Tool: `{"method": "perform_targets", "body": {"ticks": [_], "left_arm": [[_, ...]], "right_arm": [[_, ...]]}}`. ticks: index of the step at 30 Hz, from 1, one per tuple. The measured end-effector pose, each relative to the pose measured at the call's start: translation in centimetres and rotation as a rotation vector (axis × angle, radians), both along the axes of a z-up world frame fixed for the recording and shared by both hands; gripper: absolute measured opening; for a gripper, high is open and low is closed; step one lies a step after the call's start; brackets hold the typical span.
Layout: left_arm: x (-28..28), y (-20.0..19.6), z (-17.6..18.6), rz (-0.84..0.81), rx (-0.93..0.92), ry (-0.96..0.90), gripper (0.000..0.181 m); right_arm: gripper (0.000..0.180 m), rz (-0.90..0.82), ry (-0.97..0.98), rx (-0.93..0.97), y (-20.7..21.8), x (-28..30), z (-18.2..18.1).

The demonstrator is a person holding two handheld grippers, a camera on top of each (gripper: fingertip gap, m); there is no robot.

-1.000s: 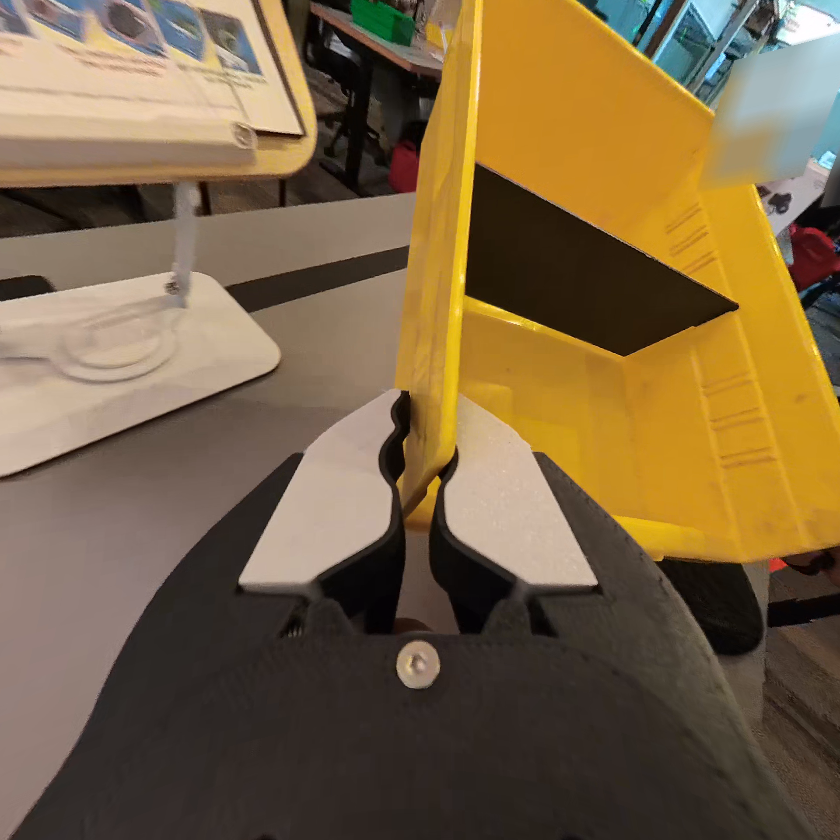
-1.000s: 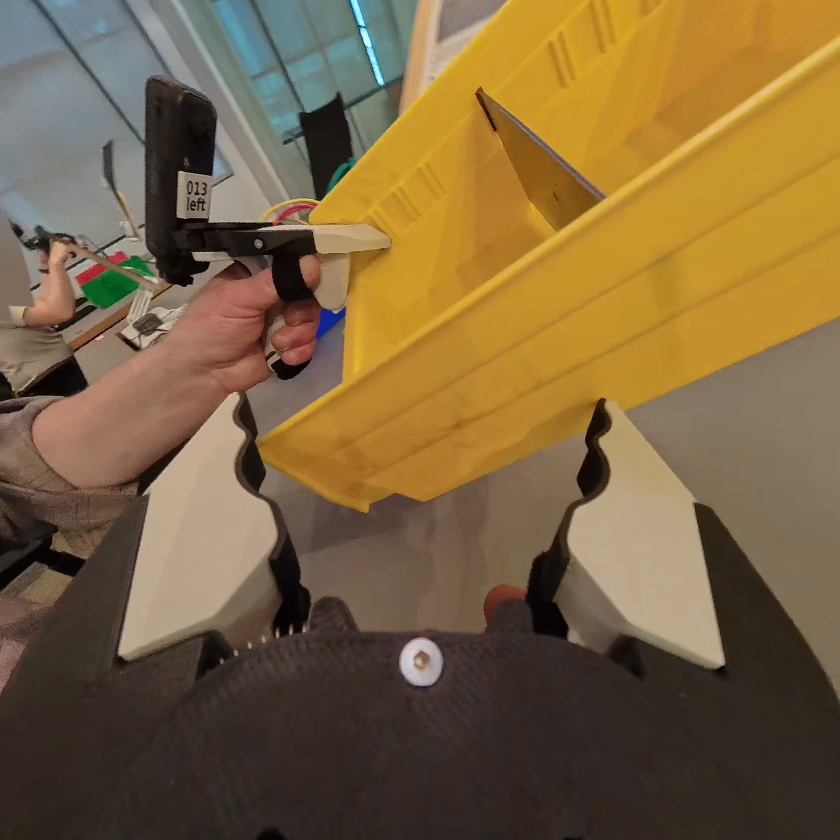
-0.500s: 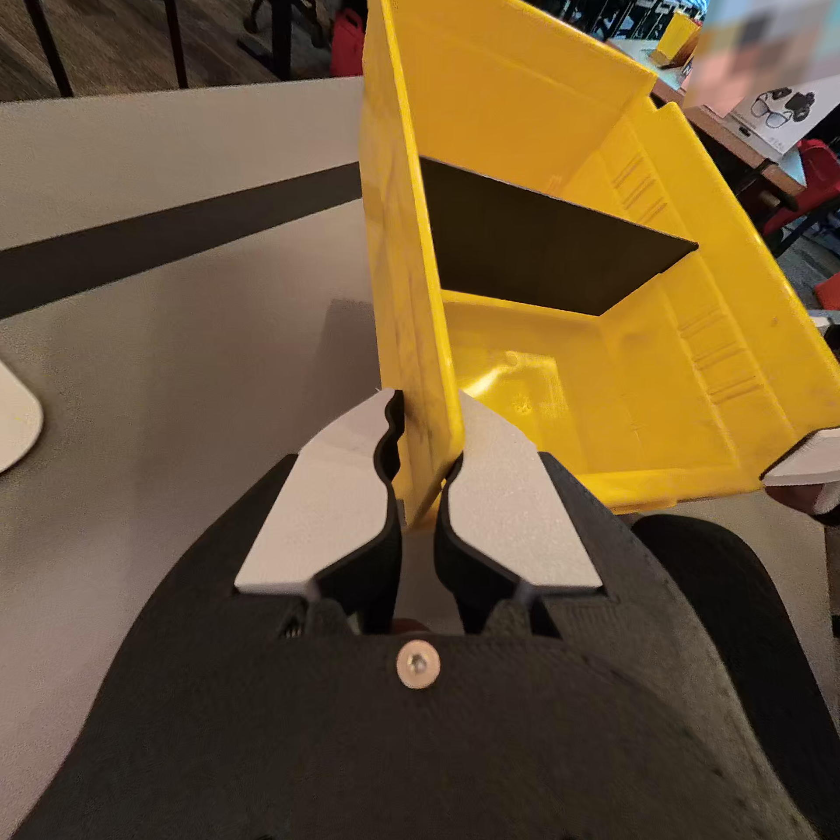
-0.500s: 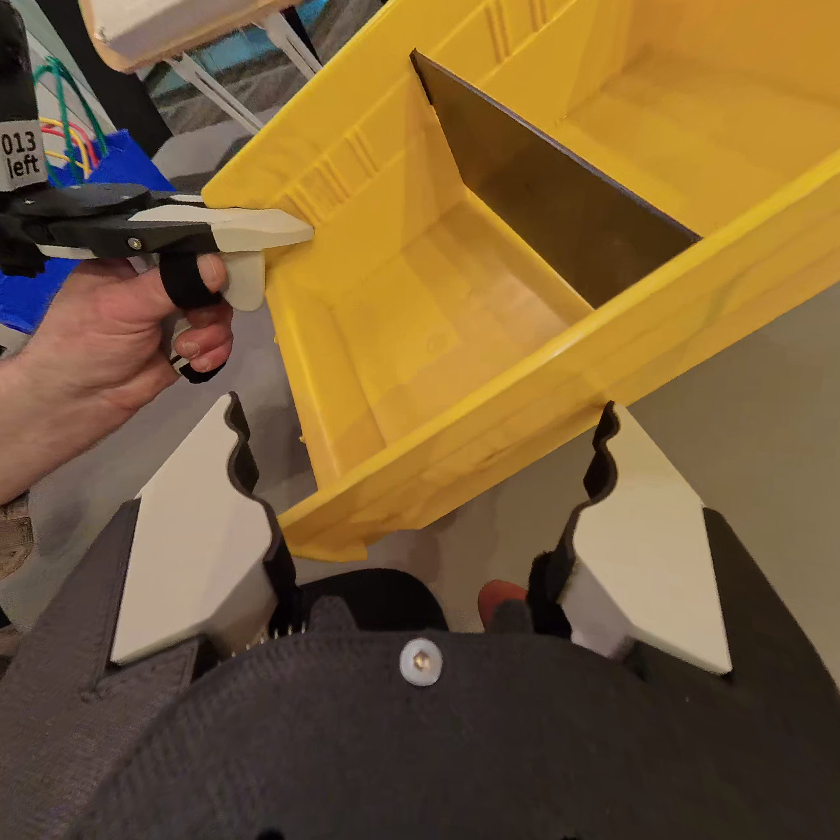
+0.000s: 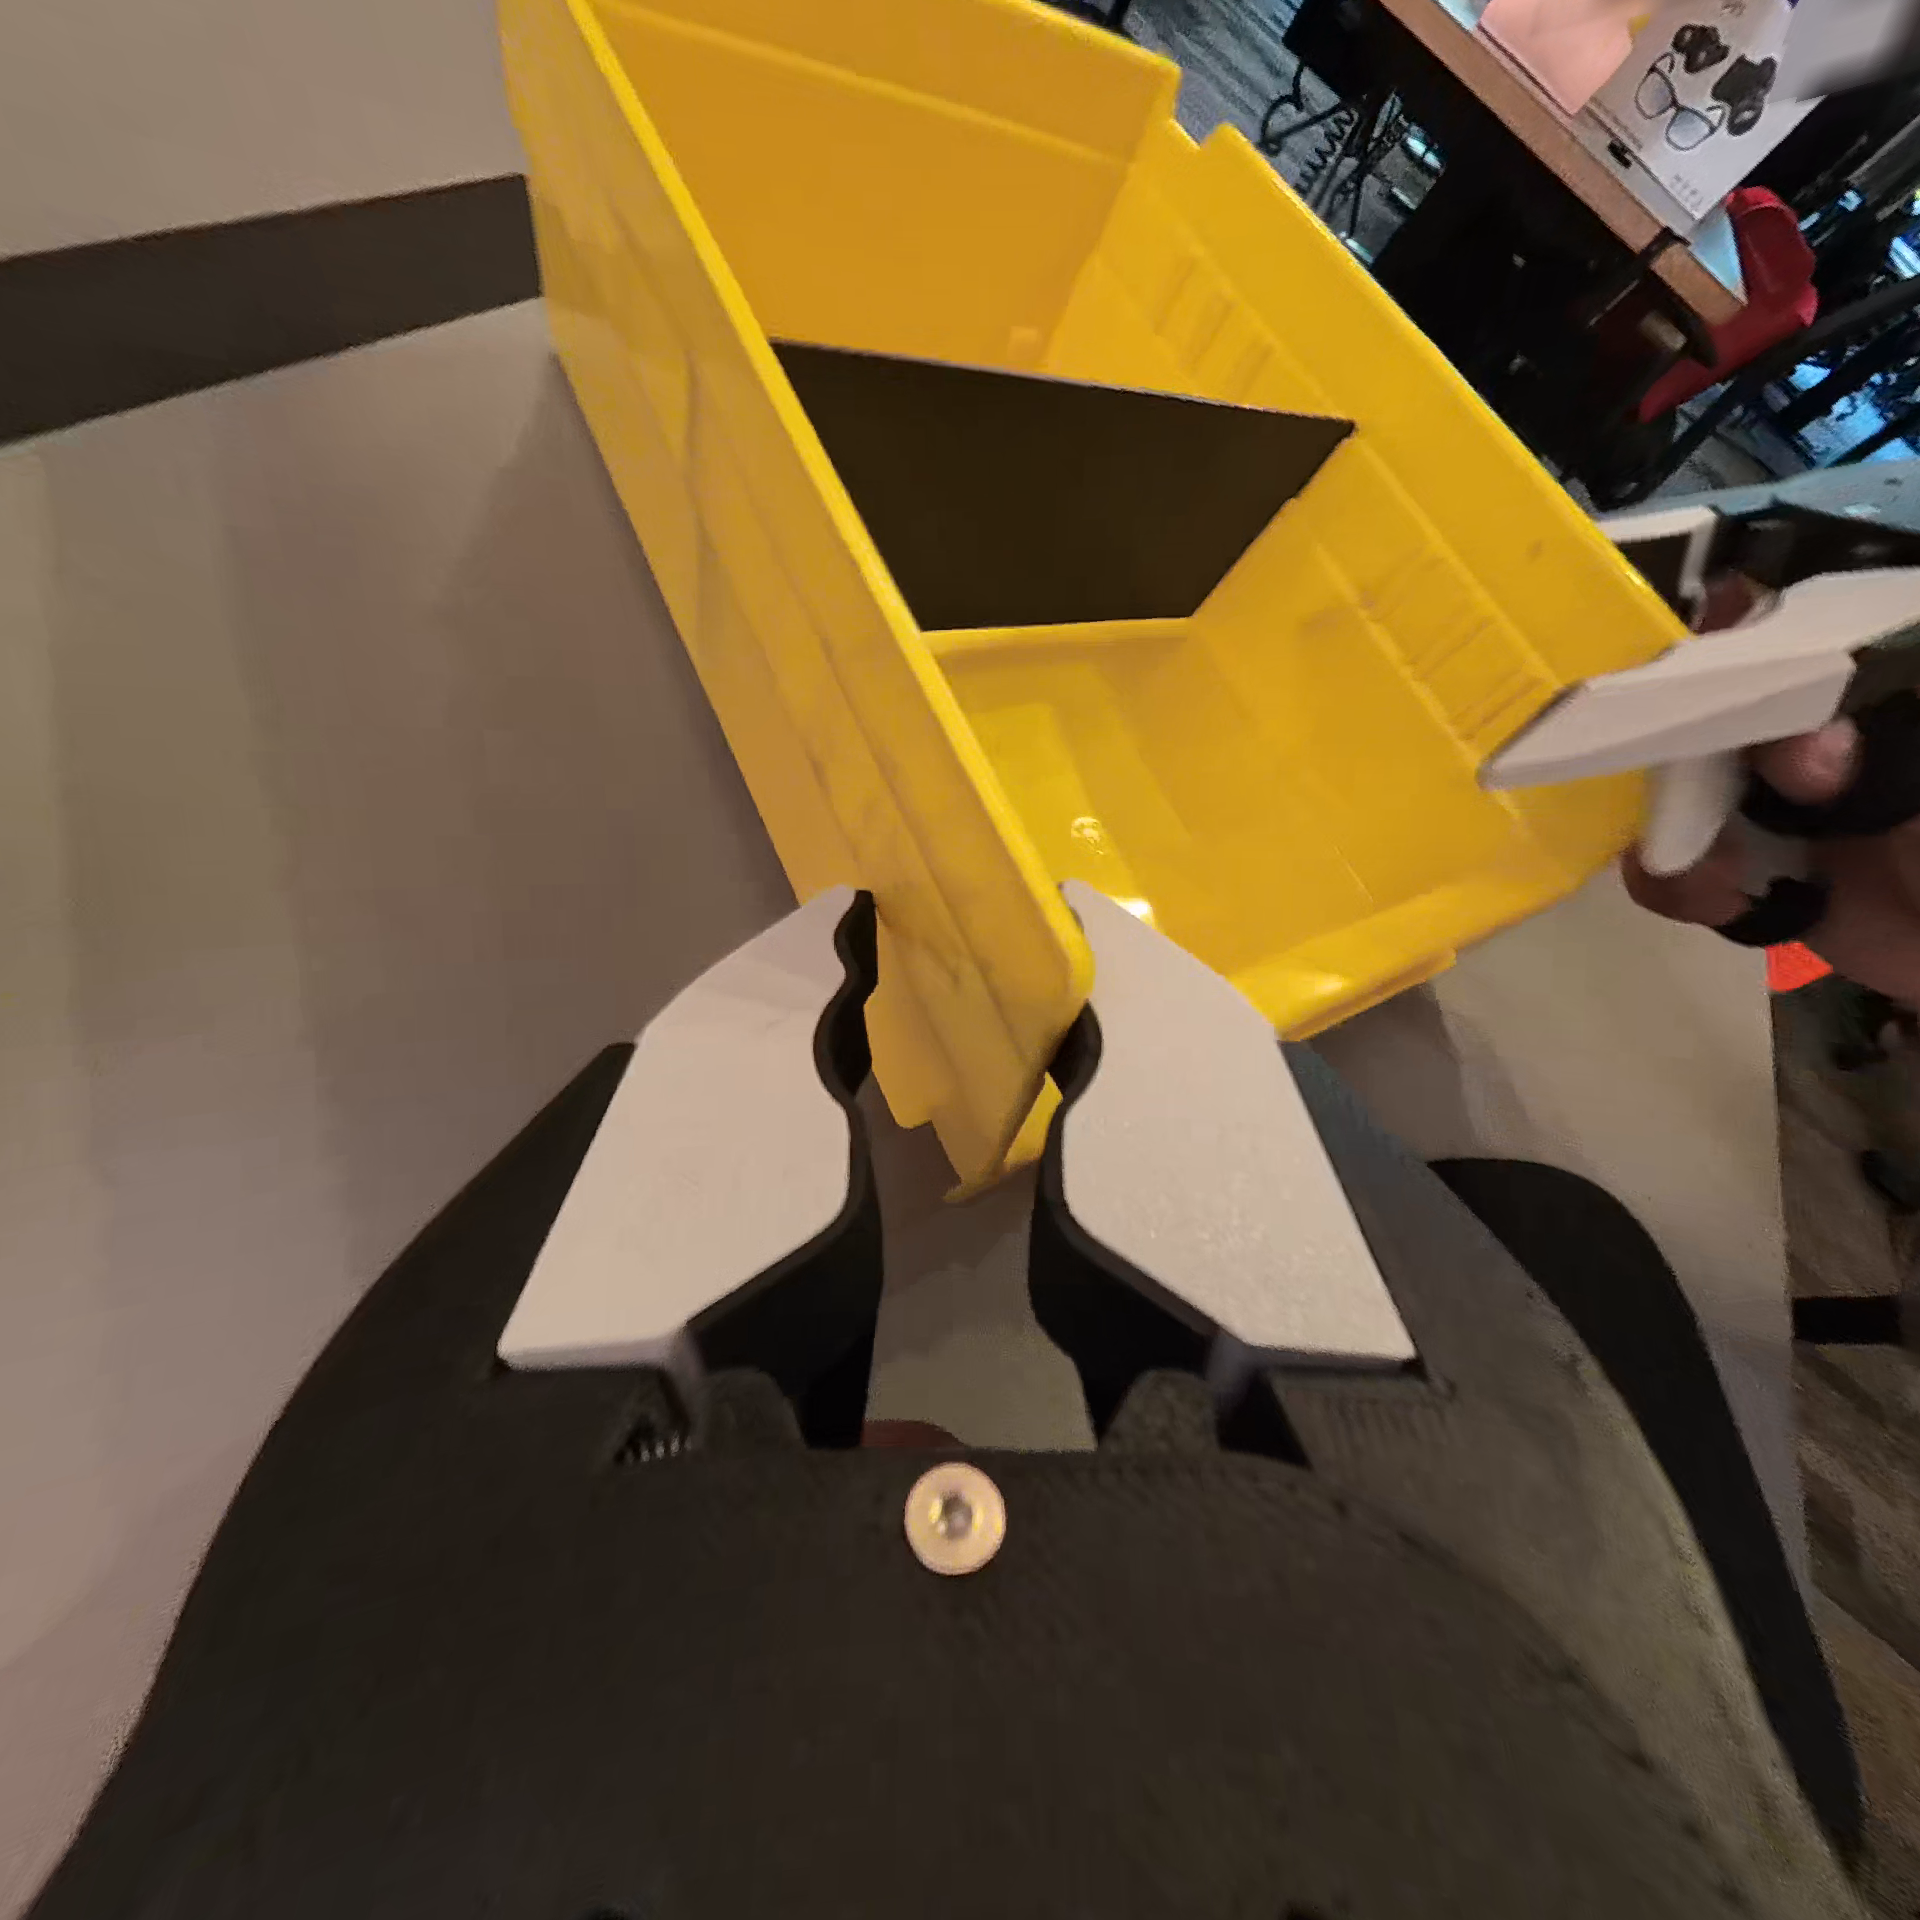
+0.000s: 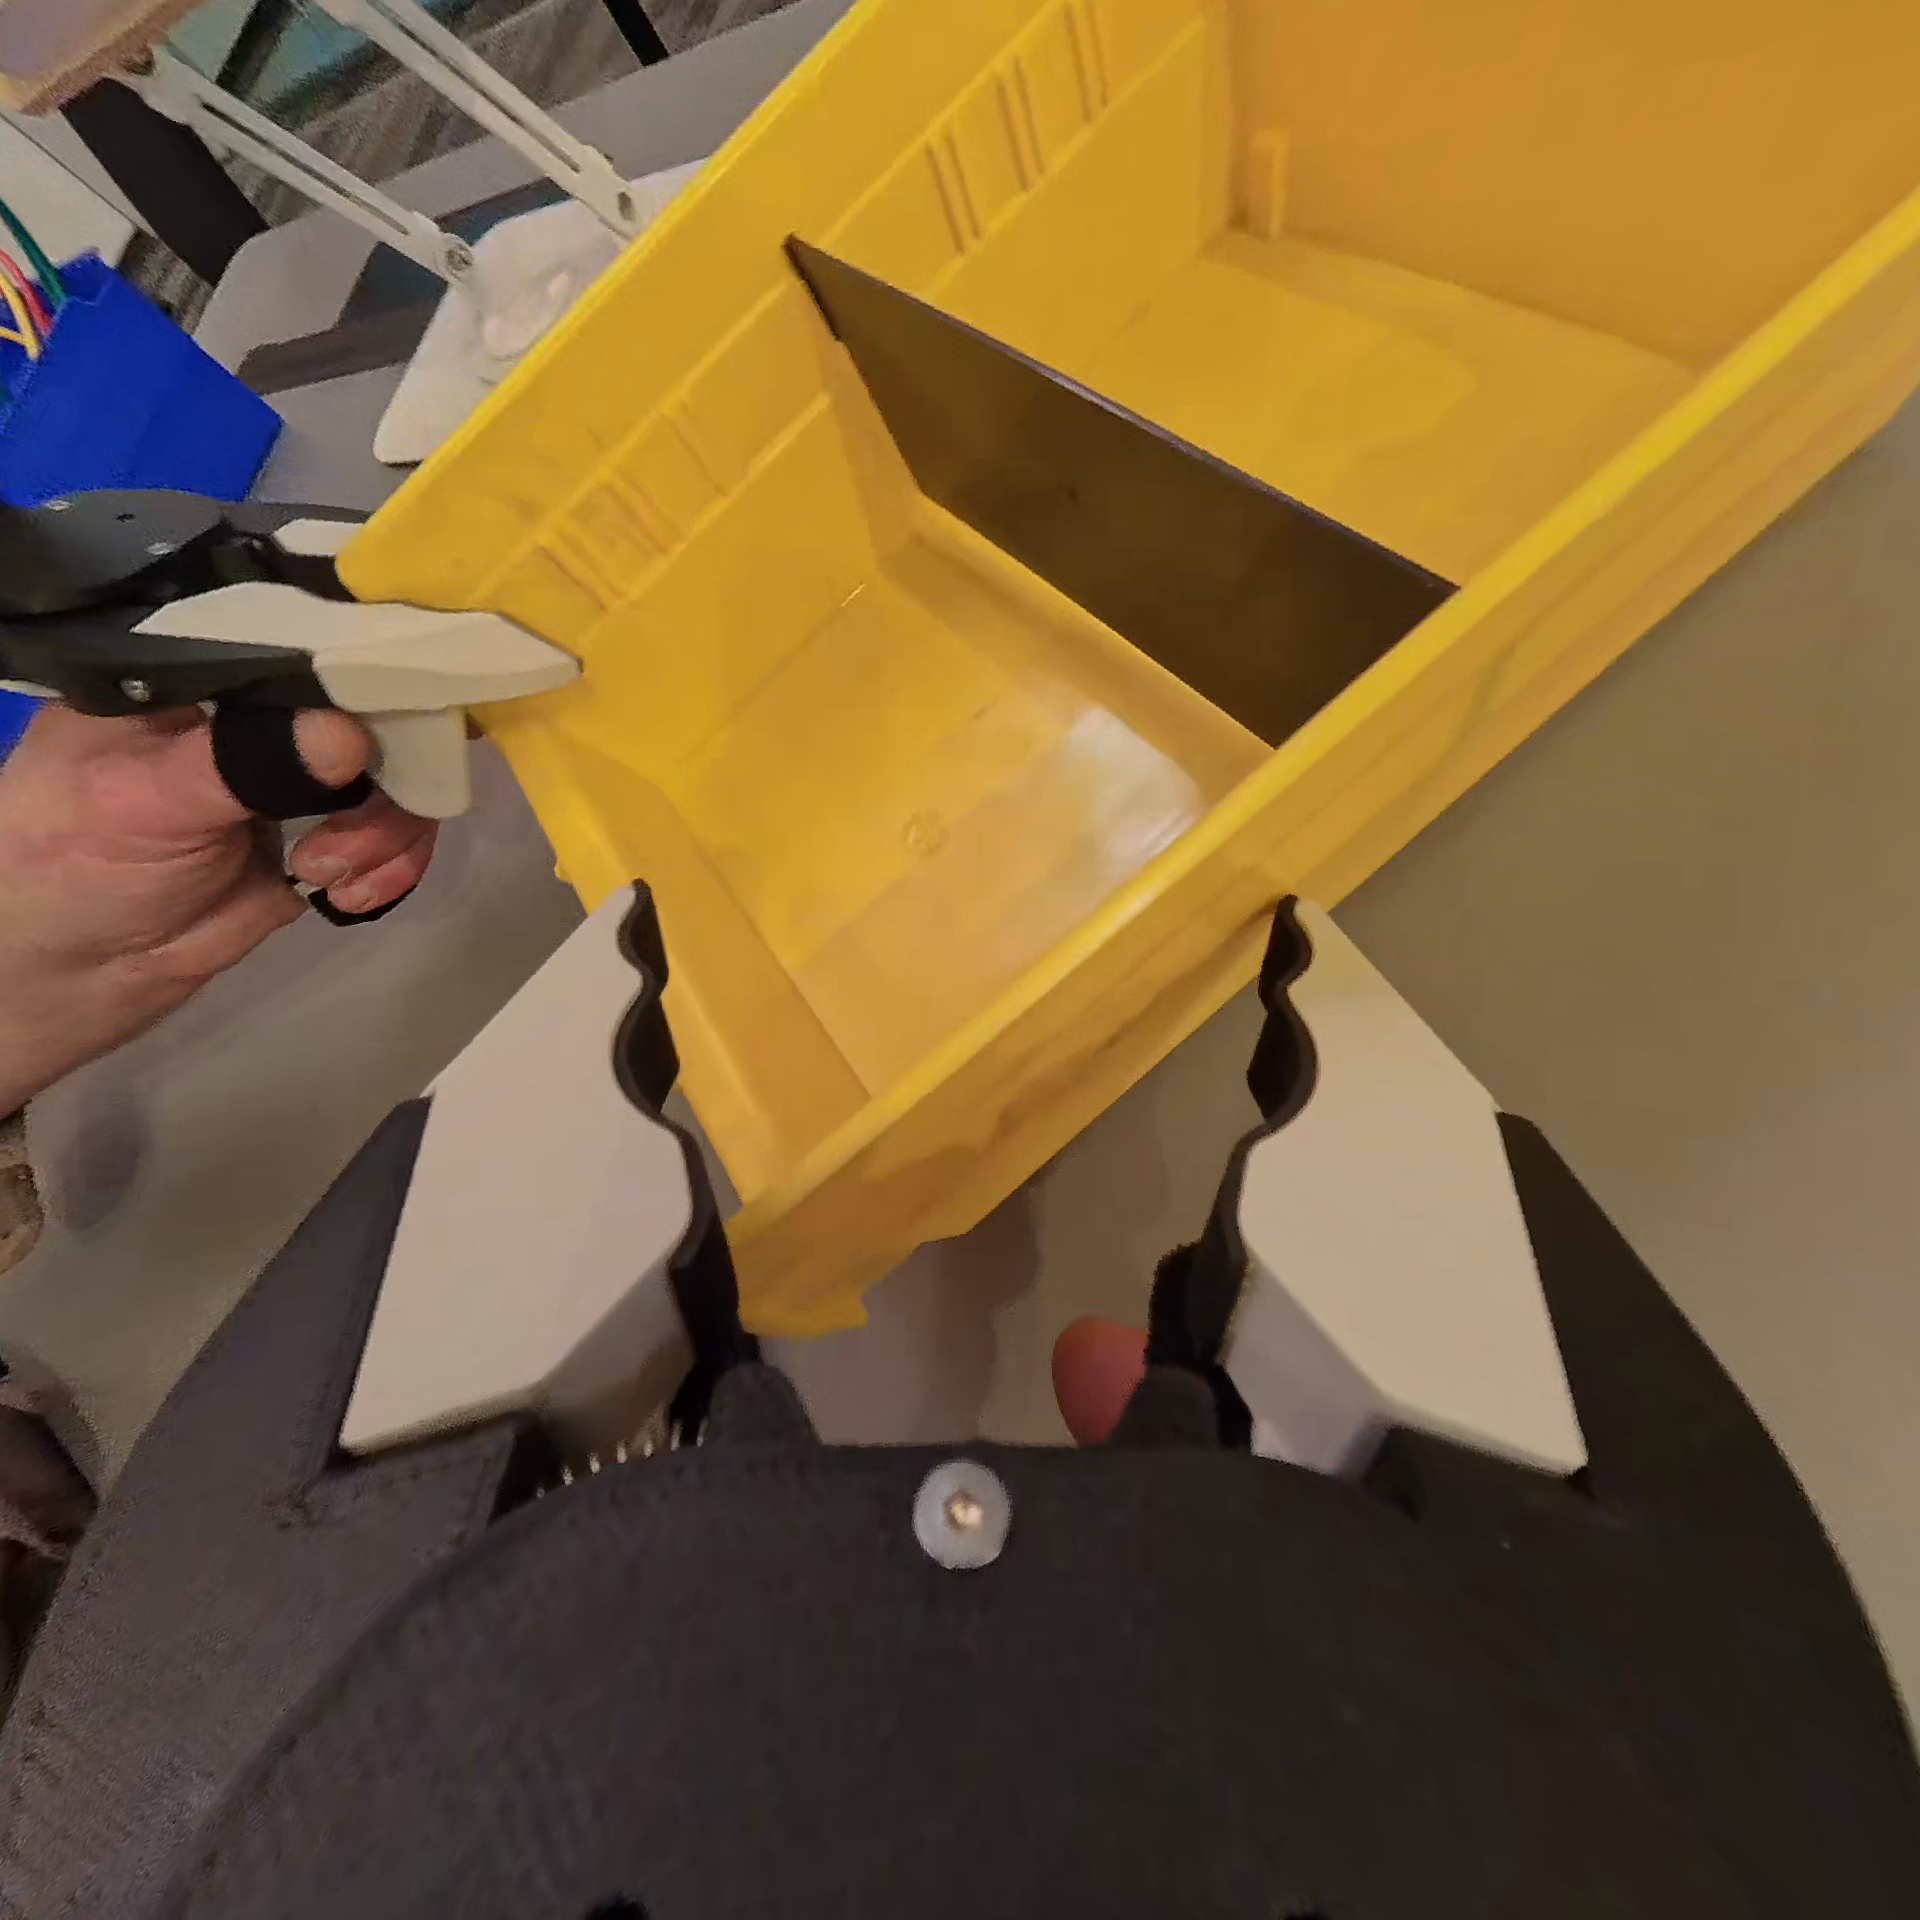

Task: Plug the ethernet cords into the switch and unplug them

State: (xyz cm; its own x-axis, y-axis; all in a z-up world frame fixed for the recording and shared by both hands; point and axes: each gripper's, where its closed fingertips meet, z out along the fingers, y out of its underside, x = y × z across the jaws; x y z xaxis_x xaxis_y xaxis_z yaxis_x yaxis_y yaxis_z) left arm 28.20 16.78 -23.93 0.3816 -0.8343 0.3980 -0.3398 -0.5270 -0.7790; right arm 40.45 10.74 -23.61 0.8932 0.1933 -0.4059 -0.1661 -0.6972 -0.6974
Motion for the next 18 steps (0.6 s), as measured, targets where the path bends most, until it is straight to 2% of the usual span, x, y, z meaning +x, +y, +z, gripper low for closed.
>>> {"method": "perform_targets", "body": {"ticks": [5, 7, 10, 12, 18], "left_arm": [[2.8, -3.5, -0.5, -0.097, -0.061, -0.014, 0.055], [4.3, -5.1, -0.1, -0.148, -0.083, -0.037, 0.053], [6.6, -7.2, -0.2, -0.198, -0.073, -0.018, 0.056], [7.8, -7.5, -0.4, -0.201, -0.068, -0.016, 0.056], [11.3, -6.9, -0.3, -0.175, -0.127, -0.061, 0.058]], "right_arm": [[0.089, -0.019, -0.031, -0.049, 0.3, 4.4, -0.6], [0.094, -0.050, -0.053, -0.059, 0.7, 6.2, -0.8], [0.078, -0.084, -0.185, -0.098, 1.2, 9.5, -1.3], [0.066, -0.099, -0.237, -0.106, 1.6, 11.4, -1.4], [0.053, -0.129, -0.346, -0.121, 3.9, 15.7, -1.7]]}}
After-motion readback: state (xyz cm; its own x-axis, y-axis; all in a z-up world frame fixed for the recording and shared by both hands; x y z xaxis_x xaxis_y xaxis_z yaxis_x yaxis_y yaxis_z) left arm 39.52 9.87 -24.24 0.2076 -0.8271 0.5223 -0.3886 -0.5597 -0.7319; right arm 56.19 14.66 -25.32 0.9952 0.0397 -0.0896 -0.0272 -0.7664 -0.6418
